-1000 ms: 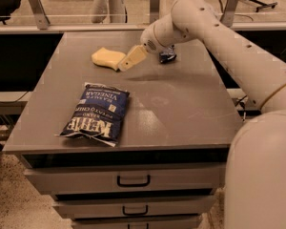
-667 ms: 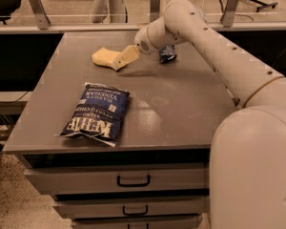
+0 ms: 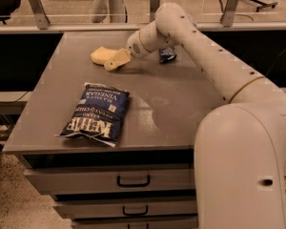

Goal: Pick sponge

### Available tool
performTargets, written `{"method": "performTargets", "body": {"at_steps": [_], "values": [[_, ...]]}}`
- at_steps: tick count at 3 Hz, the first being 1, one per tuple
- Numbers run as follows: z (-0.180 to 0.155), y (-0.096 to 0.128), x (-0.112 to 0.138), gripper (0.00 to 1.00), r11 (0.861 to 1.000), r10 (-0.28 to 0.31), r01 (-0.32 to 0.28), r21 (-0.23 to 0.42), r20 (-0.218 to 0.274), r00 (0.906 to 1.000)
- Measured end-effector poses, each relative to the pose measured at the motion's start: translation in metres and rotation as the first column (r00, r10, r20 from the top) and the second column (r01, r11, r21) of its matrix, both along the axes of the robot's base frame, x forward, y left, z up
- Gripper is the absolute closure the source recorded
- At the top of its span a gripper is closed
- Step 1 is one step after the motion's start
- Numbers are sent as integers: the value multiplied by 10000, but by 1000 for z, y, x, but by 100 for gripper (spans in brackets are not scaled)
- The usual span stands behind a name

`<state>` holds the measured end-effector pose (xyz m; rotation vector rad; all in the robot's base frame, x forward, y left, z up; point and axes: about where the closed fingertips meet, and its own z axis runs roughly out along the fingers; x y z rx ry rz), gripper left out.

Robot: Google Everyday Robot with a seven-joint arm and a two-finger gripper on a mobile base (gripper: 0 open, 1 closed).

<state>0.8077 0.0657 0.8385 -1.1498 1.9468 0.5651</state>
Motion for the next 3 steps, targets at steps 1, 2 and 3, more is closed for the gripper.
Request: {"method": "performTargets", "body": {"at_steps": [1, 2, 3], "values": [[2, 6, -4, 41, 9999, 123, -123, -72, 47, 9999], [19, 10, -11, 65, 9994, 343, -336, -130, 552, 9979], [44, 11, -17, 88, 9986, 517, -522, 7, 1210, 9913]]}}
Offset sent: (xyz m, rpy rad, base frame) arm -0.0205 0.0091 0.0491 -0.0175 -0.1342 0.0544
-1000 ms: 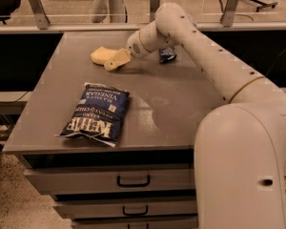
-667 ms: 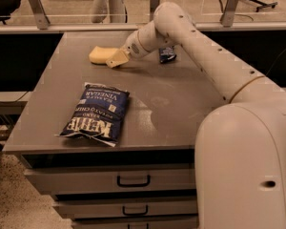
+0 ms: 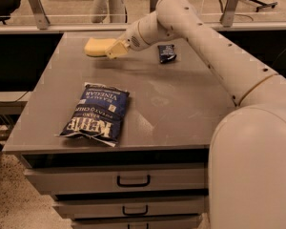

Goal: Pick sponge

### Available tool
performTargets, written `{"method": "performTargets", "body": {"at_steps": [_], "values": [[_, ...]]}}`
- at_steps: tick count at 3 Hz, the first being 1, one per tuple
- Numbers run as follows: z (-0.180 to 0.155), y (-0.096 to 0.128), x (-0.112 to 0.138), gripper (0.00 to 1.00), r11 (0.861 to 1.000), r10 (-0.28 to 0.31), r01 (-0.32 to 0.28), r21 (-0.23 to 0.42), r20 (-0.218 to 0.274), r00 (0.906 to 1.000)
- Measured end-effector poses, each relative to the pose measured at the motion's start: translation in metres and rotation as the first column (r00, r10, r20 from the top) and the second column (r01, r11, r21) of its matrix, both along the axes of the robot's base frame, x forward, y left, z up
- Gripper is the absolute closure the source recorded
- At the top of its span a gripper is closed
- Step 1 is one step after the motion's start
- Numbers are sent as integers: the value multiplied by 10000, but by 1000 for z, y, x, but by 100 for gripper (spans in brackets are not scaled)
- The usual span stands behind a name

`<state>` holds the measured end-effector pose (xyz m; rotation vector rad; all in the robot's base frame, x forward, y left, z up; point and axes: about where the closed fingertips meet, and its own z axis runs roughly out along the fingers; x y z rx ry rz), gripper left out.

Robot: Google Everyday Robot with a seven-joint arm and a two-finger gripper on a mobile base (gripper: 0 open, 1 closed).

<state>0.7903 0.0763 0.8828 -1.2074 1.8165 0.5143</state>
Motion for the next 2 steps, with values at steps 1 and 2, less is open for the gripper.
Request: {"method": "performTargets", "body": {"at_steps": [1, 2], "values": [[28, -11, -6, 100, 9986, -46, 7, 529, 745, 9972], [30, -14, -6, 100, 9982, -85, 35, 595, 842, 9964]]}}
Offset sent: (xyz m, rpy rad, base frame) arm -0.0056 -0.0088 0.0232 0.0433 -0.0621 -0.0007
